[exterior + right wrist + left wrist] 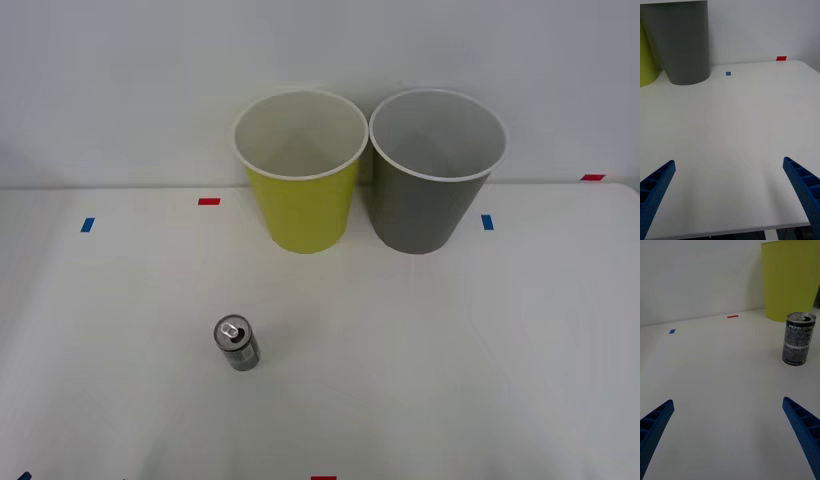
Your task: Put cans in the gray bin and PET bottles in the light green bin.
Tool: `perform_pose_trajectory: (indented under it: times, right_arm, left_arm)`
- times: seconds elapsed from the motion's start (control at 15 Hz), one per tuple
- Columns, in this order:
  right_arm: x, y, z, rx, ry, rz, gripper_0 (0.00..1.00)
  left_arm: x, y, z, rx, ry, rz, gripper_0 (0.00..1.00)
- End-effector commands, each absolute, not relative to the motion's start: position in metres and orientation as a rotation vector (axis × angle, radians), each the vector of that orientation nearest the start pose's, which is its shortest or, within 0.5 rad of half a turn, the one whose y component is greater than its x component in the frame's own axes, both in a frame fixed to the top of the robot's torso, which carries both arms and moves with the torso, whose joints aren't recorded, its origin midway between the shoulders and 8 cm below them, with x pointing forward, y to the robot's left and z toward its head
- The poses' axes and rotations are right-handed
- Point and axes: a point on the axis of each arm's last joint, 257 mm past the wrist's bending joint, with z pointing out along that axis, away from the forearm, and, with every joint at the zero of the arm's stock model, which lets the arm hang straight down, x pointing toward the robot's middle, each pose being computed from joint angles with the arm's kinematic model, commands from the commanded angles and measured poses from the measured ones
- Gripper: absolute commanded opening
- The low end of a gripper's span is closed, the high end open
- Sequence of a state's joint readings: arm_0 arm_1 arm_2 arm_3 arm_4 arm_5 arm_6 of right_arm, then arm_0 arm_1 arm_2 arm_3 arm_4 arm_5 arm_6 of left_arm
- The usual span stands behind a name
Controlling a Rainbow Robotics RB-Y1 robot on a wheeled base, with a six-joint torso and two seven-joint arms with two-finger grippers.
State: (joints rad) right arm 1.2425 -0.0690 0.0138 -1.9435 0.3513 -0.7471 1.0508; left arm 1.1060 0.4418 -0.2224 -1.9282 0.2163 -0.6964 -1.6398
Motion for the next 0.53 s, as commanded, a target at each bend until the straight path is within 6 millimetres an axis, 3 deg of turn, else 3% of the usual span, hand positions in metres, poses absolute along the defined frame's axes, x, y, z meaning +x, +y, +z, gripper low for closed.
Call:
perform_pose_trajectory:
  times: [0.07,0.53]
  right_arm:
    - [0.1538,-0.2884,-0.2843,0.084,1.694,-0.007,1.0]
    - [0.1538,-0.2884,-0.2843,0.084,1.694,-0.007,1.0]
  left_arm:
    - [0.1822,0.2921,-0.282,0.107,1.662,0.06,1.0]
    - [0.1822,0.2921,-0.282,0.107,1.662,0.06,1.0]
